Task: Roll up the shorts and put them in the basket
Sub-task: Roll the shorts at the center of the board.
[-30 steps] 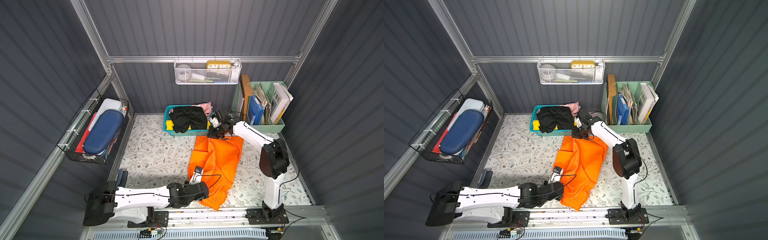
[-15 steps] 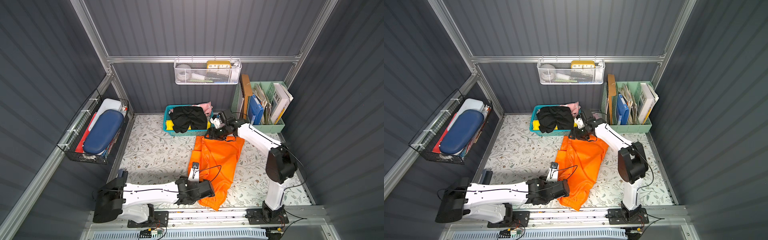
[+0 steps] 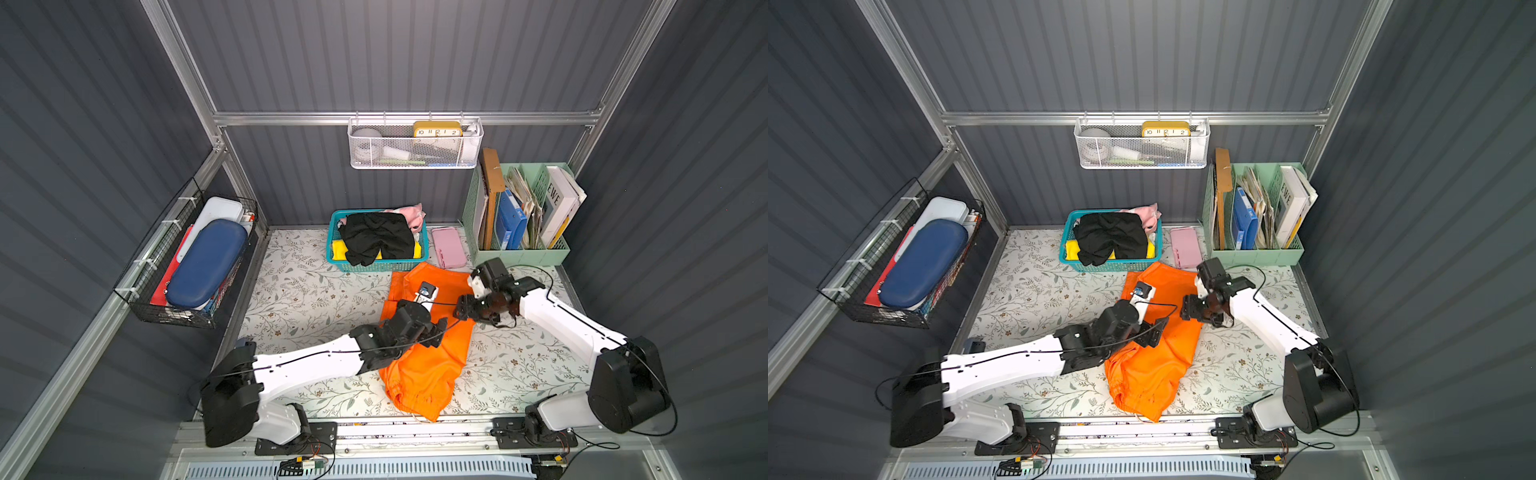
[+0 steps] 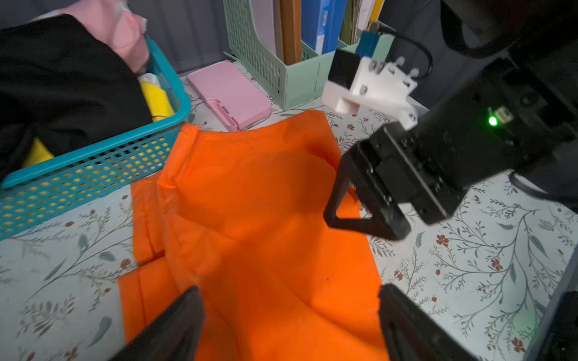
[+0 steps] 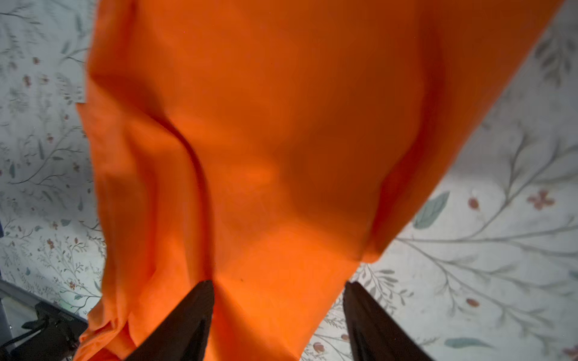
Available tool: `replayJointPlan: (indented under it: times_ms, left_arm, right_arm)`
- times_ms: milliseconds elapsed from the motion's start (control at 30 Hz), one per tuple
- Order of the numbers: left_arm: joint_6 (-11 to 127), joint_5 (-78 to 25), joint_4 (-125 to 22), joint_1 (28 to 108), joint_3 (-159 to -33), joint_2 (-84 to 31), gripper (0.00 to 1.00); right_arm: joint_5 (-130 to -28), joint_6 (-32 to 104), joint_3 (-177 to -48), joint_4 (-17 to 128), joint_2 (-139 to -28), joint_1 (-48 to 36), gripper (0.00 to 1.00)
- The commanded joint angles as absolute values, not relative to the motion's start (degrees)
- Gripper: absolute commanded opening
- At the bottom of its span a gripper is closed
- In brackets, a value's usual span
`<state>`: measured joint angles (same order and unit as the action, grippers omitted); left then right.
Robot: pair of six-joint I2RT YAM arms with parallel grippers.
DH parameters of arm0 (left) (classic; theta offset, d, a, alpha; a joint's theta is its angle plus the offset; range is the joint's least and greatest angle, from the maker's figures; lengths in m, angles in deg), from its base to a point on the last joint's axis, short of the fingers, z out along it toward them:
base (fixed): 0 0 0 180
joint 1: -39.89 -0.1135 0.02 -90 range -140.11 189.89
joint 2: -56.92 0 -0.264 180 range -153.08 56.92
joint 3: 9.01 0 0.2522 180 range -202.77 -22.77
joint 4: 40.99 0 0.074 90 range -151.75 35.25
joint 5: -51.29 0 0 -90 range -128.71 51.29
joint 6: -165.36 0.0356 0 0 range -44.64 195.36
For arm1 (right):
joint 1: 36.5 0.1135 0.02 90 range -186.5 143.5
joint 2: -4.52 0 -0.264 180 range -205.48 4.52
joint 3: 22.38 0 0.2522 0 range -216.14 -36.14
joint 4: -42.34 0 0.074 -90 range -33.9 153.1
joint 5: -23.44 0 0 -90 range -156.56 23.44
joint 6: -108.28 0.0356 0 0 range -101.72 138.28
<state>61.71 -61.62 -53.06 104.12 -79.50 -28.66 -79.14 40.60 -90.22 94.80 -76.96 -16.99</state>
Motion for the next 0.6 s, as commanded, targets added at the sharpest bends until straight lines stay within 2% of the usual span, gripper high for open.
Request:
replayJointPlan:
  times_ms: [0,167,233,267,367,400,467,533,567]
  left_arm:
    - [64.9,-57.5,-51.5,102.6,-81.5,-35.1,0.51]
    - [60.6,-52.6,-51.2,97.5,-81.2,-39.7,0.03]
    - [59.5,-51.1,-51.5,95.4,-80.3,-40.5,0.0]
    - [59.1,-50.5,-51.5,94.3,-79.8,-40.8,0.0]
    - [57.6,-49.7,-53.0,91.7,-78.2,-41.2,0.0]
    - [57.2,-49.2,-53.6,90.8,-77.6,-41.2,0.0]
    - [56.4,-49.0,-54.7,89.7,-76.4,-41.0,0.0]
    - [55.5,-48.9,-55.1,88.9,-74.7,-40.4,0.0]
    - [55.2,-48.9,-55.1,88.4,-74.0,-40.0,0.0]
  right_arm:
    - [-80.1,45.0,-85.5,91.3,-76.0,-17.6,0.73]
    - [-86.1,47.1,-84.3,87.6,-80.9,-17.7,0.73]
    - [-87.5,47.4,-84.2,86.1,-83.4,-17.7,0.69]
    - [-88.0,47.6,-84.0,85.3,-84.5,-17.7,0.64]
    - [-89.2,48.2,-84.4,83.9,-87.2,-18.1,0.35]
    - [-89.3,48.0,-84.8,83.7,-88.0,-18.5,0.22]
    - [-89.0,47.5,-85.7,83.4,-89.0,-19.7,0.07]
    - [-89.1,46.4,-87.2,83.6,-90.1,-21.9,0.0]
    - [-89.1,45.6,-88.5,84.0,-90.7,-23.0,0.0]
